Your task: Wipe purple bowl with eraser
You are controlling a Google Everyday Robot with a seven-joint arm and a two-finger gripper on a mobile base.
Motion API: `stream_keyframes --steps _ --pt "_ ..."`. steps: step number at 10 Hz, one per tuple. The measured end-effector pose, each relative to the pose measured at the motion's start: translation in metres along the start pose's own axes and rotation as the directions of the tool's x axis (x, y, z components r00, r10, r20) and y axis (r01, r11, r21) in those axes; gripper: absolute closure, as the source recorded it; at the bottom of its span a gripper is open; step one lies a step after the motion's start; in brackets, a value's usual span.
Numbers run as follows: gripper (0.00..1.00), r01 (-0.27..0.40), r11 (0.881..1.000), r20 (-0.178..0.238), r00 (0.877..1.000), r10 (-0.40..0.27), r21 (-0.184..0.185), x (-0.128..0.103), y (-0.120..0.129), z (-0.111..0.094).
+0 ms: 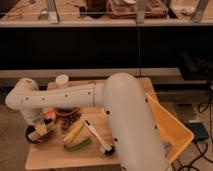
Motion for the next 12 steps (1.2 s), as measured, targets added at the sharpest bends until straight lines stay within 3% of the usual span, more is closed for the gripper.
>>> stream_keyframes --steps 3,7,12 --pt "1.0 -0.011 1.0 0.0 1.0 0.011 -0.001 0.005 -0.018 0.001" --pt "1.0 0.002 1.0 -0.001 1.0 -0.002 0.006 -0.007 -0.038 -0.002" --pt "1.0 0.061 0.998 -0.009 0.998 -0.061 0.015 -0.034 -0.032 -0.007"
